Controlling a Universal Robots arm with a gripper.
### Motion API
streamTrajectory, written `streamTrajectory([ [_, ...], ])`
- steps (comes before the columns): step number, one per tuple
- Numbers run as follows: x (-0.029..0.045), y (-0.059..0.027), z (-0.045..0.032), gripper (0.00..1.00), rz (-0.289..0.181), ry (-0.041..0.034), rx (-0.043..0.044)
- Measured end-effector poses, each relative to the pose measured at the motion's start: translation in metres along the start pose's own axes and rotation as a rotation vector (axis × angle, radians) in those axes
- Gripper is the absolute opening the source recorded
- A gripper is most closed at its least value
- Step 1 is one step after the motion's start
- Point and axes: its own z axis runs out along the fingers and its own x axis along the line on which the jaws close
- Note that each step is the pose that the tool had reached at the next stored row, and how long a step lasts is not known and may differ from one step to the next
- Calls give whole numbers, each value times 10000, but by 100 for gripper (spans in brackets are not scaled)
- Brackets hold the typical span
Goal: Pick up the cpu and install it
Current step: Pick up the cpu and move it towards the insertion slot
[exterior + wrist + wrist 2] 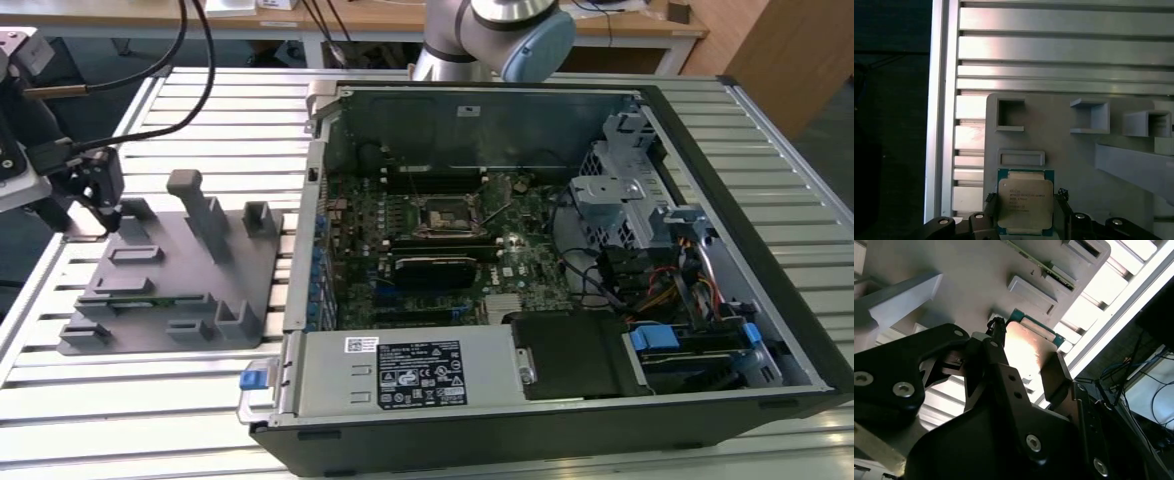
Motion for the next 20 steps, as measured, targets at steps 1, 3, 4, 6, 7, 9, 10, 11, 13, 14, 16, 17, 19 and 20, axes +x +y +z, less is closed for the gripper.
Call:
streamTrajectory([
  [1,0,1,-15,53,0,0,0],
  [3,0,2,-43,53,-1,-1,0],
  [4,0,2,-57,53,0,-1,0],
  [6,0,3,-88,53,0,-3,0],
  [7,0,4,-103,53,0,-4,1],
  [9,1,5,-133,53,0,-4,0],
  [10,1,6,-148,53,-1,-5,0],
  [11,1,6,-162,53,0,-6,0],
  [13,1,7,-191,53,-1,-7,-1],
  [14,1,8,-207,53,0,-8,-1],
  [16,1,9,-236,53,0,-11,-1],
  [17,1,10,-251,53,-1,-11,-1],
  [19,2,11,-280,53,-1,-13,-1],
  [20,2,12,-294,53,-1,-13,-1],
])
